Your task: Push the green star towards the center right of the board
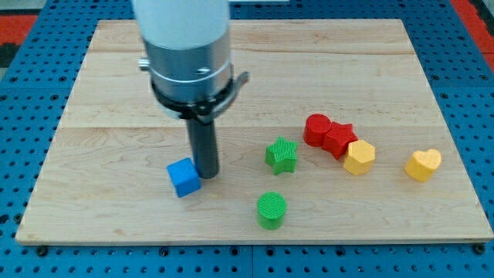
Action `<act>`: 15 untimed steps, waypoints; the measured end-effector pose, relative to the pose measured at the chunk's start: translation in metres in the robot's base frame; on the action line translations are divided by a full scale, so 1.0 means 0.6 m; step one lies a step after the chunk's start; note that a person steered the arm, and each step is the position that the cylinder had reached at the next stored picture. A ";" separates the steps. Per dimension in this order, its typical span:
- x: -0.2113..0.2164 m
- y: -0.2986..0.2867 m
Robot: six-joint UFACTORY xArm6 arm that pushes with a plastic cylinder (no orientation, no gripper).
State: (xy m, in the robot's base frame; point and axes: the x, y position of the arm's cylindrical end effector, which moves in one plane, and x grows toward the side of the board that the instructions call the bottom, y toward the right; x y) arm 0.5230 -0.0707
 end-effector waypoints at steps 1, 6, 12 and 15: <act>-0.001 0.040; -0.017 0.271; -0.204 0.299; -0.196 0.302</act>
State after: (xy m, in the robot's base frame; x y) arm 0.4053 0.1108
